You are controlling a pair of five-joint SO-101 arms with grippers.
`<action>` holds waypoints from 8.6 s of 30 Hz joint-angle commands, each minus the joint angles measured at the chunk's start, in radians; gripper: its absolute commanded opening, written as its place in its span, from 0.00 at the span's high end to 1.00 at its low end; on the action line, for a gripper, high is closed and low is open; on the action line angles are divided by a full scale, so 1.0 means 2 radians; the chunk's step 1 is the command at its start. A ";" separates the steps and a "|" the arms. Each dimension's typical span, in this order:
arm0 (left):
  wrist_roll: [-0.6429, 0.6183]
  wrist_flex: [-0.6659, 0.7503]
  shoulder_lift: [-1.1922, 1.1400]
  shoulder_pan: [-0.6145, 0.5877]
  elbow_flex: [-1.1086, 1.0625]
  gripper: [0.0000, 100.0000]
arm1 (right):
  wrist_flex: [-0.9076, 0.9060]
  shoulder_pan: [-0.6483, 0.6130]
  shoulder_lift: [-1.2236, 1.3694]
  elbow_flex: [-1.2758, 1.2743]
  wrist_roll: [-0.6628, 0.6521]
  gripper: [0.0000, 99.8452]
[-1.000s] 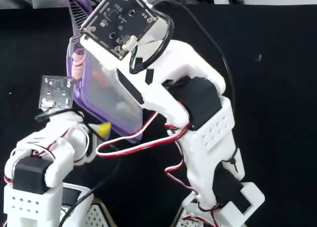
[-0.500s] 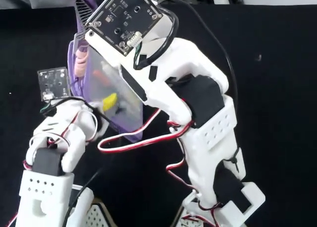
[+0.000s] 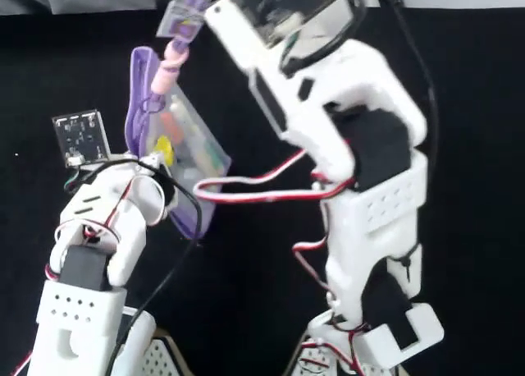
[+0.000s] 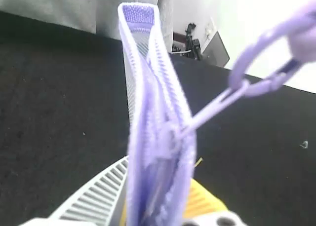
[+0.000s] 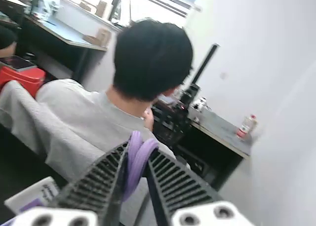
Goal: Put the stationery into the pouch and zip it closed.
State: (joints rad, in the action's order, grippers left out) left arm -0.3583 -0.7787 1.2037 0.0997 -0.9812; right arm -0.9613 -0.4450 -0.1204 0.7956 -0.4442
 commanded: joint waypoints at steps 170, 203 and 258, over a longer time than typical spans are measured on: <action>0.221 -0.341 0.302 0.309 0.196 0.74 | -0.262 0.014 0.086 0.337 -0.026 0.99; 0.313 -0.085 0.307 0.235 -0.167 0.97 | -0.250 -0.010 0.102 0.333 -0.026 0.99; 0.225 -0.120 0.312 0.137 -0.138 0.76 | -0.147 0.259 0.380 0.338 -0.031 0.99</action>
State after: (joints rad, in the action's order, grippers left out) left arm 0.1082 -0.9981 1.8236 0.4051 -1.2758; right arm -1.1960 0.1304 0.7158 1.4615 -0.4948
